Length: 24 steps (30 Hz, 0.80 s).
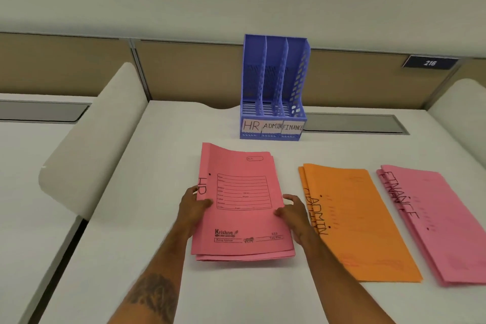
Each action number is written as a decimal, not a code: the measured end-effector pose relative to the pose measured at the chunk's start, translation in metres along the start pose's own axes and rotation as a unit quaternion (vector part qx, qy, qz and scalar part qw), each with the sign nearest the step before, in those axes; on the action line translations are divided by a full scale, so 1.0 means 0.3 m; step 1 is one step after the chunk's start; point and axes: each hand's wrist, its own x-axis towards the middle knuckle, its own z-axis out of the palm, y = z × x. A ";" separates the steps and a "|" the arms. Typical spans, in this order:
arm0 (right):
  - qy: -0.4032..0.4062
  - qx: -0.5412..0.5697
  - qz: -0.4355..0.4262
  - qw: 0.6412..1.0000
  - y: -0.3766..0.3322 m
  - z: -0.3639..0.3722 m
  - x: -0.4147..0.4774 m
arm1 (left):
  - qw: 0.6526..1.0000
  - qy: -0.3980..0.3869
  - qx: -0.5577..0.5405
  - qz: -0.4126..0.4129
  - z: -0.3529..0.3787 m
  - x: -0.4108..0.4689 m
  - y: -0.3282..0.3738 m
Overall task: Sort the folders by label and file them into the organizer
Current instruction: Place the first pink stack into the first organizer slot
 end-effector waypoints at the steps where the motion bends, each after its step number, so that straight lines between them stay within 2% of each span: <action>1: 0.010 0.001 0.004 1.000 0.016 -0.036 -0.002 | 1.000 -0.013 0.012 0.005 0.040 -0.001 0.002; 9: 0.053 -0.096 -0.015 0.994 0.085 -0.118 0.015 | 0.992 -0.044 0.119 0.024 0.155 -0.042 -0.039; 15: 0.073 -0.261 -0.038 0.962 0.076 -0.118 0.010 | 0.986 -0.020 0.165 0.029 0.190 -0.023 -0.048; 17: 0.073 -0.299 -0.044 0.951 0.063 -0.115 0.006 | 0.986 -0.007 0.164 0.021 0.185 0.076 -0.121; 20: 0.067 -0.331 -0.051 0.940 0.056 -0.110 0.013 | 0.984 0.022 0.175 -0.002 0.178 0.127 -0.164; 24: 0.061 -0.348 -0.047 0.935 0.054 -0.101 0.011 | 0.983 0.040 0.178 -0.002 0.179 0.049 -0.146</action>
